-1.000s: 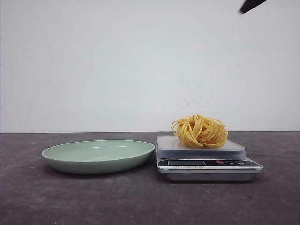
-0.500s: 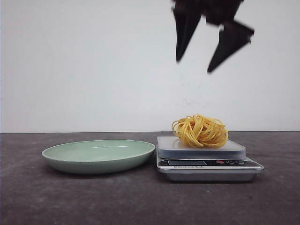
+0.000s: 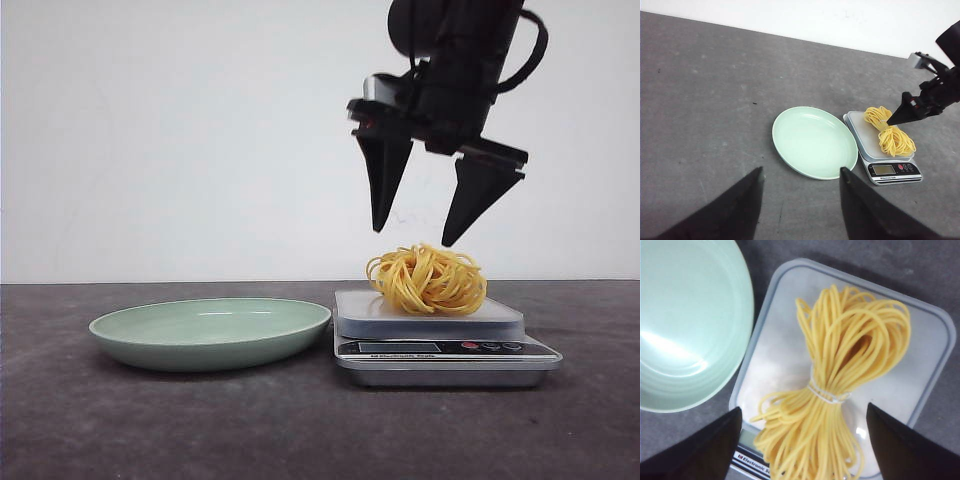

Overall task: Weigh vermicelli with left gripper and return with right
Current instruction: 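Move the open right gripper down over the vermicelli on the scale, then close the right gripper on the vermicelli bundle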

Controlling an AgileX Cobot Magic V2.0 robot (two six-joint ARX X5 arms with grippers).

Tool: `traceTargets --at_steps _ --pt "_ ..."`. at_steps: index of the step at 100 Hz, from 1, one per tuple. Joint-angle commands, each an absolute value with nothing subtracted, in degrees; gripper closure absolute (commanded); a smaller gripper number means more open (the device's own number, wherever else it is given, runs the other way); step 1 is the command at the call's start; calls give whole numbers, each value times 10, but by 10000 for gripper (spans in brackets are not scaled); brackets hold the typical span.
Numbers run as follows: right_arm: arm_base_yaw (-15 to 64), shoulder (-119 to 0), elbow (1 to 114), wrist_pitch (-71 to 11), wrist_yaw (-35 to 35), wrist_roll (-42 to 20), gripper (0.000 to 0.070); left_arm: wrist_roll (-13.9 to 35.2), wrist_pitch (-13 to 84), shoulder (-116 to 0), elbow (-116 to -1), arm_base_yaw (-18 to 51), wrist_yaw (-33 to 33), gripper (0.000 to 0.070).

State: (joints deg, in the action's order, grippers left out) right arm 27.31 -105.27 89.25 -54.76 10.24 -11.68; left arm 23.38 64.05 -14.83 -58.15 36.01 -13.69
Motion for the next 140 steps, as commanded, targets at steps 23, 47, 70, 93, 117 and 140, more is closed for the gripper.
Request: traceTargets --at_steps 23,47,70,93,117,140 --pt "269 -1073 906 -527 93 -141 202 234 634 -150 -589 362 -137 427" --pt "252 -1073 906 -531 94 -146 202 233 634 -150 -589 362 -137 427" --pt "249 -1077 906 -525 99 -152 202 233 635 -150 -589 362 -137 427" --pt "252 -1105 906 -539 109 -157 203 232 635 -150 -589 362 -137 427" --pt "261 -1109 906 -529 106 -156 503 232 637 -150 -589 362 -137 427" --pt "263 -1109 906 -534 102 -149 700 232 637 -150 -589 362 -137 427"
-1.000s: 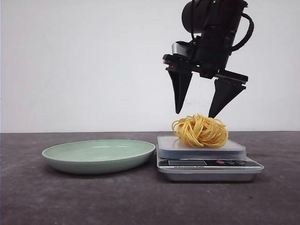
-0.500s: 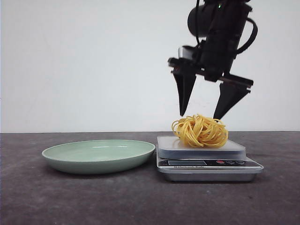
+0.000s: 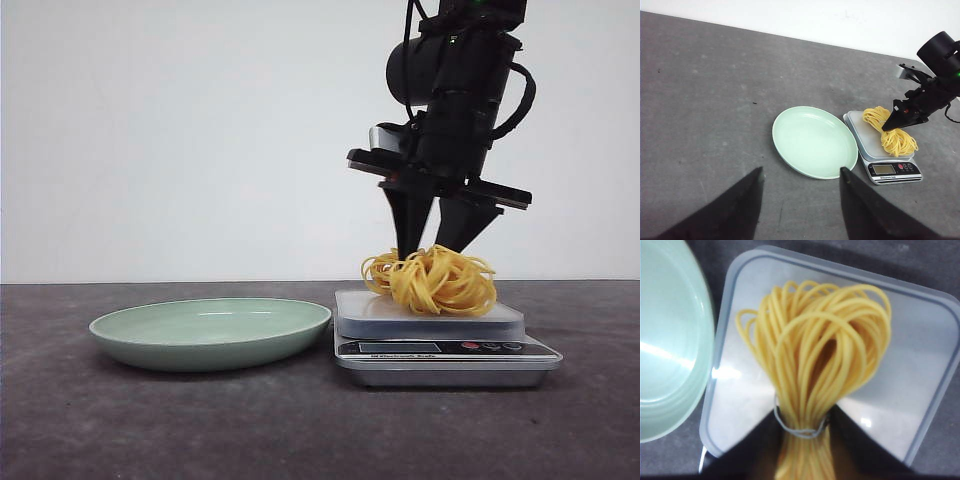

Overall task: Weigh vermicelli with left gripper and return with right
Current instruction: 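Close the right gripper on the vermicelli bundle, then lift the bundle with the right gripper and carry it over the plate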

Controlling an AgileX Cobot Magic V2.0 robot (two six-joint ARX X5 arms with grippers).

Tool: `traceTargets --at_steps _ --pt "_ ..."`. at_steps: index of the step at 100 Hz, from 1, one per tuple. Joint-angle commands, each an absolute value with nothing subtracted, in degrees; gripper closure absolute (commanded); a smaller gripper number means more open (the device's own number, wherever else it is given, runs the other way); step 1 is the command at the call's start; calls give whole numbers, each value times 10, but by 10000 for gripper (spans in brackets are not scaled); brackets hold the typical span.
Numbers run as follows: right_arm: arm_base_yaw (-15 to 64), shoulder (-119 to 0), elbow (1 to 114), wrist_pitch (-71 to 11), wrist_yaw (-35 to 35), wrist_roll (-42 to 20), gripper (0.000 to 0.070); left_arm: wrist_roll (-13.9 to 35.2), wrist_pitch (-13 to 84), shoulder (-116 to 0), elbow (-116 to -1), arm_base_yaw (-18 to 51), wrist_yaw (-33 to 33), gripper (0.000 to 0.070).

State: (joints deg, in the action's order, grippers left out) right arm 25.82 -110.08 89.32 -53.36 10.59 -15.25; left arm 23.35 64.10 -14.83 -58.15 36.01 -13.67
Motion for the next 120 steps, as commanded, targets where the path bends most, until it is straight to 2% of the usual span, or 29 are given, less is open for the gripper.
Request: traceTargets --at_steps 1,30,70,105,120 --pt "264 -1109 906 -534 101 -149 700 232 637 -150 -589 362 -137 427" --pt "273 -1099 933 -535 89 -139 700 232 636 -150 -589 362 -137 427" --pt "363 -1093 1096 -553 86 -127 700 232 636 -150 -589 362 -137 427" --pt "451 -1099 1111 -437 67 -153 700 232 632 -150 -589 362 -137 427" --pt "457 -1116 1111 -436 61 -173 700 232 634 -150 -589 362 -137 427"
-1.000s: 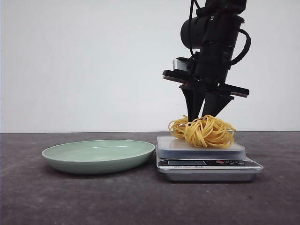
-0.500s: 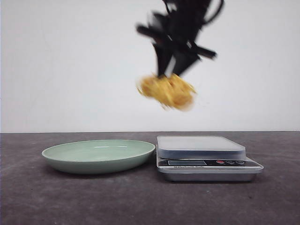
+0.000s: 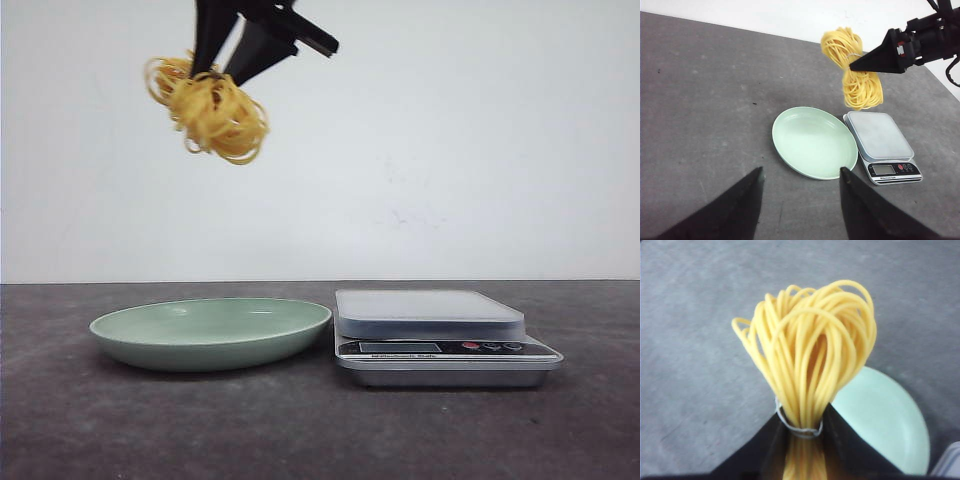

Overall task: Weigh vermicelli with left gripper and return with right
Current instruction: 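Lift the bundle with the right gripper and carry it over the plate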

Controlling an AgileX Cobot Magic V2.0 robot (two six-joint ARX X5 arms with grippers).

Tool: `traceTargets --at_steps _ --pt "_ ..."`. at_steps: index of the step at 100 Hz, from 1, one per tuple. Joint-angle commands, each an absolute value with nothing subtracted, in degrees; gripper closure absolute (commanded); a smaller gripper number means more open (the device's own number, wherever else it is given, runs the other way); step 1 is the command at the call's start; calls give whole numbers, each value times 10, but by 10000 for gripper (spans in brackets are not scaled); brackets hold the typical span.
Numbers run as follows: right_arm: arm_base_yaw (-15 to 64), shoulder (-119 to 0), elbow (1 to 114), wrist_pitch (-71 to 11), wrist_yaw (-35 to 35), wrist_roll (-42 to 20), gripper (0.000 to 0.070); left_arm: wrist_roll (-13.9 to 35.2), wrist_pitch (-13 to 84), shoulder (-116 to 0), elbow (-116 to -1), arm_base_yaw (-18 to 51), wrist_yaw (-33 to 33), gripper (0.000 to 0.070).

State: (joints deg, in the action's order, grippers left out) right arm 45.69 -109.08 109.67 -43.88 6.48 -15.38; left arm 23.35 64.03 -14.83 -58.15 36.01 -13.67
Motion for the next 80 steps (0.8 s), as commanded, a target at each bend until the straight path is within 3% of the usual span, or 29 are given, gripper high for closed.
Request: traceTargets --at_steps 1,26,45,80 --pt "457 -1118 1111 -438 61 -175 700 232 634 -150 -589 362 -137 427" --pt "454 -1180 1111 -454 62 -197 700 232 635 -150 -589 362 -137 427" --pt "443 -1228 1111 -455 96 -255 700 230 635 -150 -589 362 -137 427" --pt "430 -1251 1111 -453 81 -338 700 225 635 -150 -589 362 -137 427"
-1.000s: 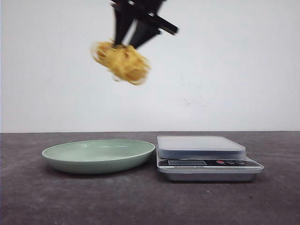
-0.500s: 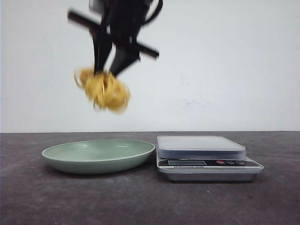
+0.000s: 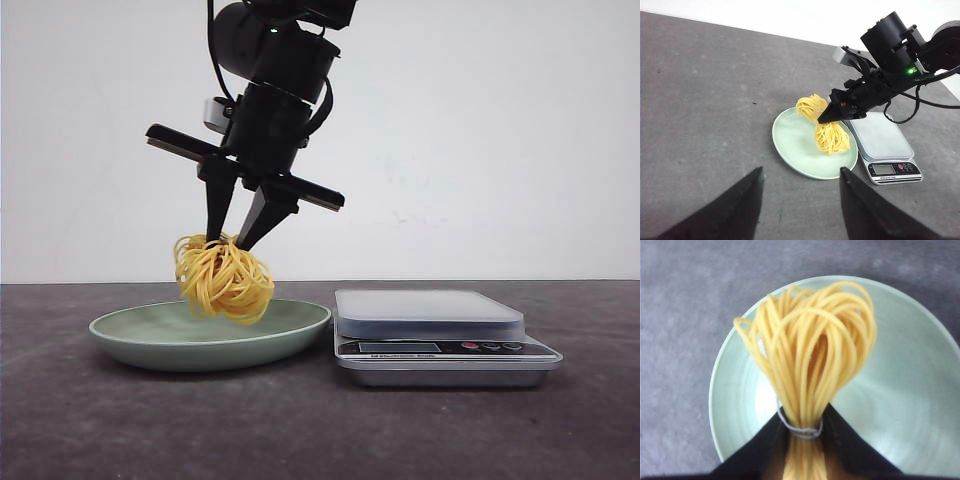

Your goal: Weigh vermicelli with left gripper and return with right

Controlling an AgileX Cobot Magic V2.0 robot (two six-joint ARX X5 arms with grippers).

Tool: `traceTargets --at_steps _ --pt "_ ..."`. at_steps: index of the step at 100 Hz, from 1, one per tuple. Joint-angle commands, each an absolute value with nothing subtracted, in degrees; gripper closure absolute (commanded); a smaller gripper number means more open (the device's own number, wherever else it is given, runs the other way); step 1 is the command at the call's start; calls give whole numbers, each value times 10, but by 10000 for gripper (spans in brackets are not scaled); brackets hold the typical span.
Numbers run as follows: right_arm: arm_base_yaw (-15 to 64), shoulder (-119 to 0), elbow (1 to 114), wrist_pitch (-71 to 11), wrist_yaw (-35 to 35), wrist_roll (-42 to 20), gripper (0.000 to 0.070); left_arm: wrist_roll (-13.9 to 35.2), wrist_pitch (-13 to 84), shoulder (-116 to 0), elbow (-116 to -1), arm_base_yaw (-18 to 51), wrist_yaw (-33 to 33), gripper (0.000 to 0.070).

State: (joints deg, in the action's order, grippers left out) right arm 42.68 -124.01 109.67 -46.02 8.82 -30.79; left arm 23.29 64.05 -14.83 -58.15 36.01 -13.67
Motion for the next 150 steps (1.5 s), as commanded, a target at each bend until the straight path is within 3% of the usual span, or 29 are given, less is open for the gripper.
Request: traceTargets --at_steps 1,25,51,66,76,91,110,150 --pt "430 -1251 1111 -453 79 -340 700 225 635 -150 -589 362 -137 427" --pt "429 -1251 1111 -459 59 -376 700 218 635 -150 -589 362 -137 427" --pt "431 -1251 1111 -459 60 -372 694 217 635 -150 -589 362 -137 427" --pt "431 -1250 1111 -467 59 -368 486 215 634 -150 -589 362 -137 427" --pt "433 -1250 1111 -467 59 -367 434 214 635 -150 -589 362 -137 427" --pt "439 -1247 1111 -460 47 -358 255 215 635 -150 -589 362 -137 427" --pt "441 -1225 1111 -455 37 -317 253 215 634 -150 -589 362 -137 427" --pt "430 -1027 1111 -524 -93 -170 255 215 632 -150 -589 362 -139 427"
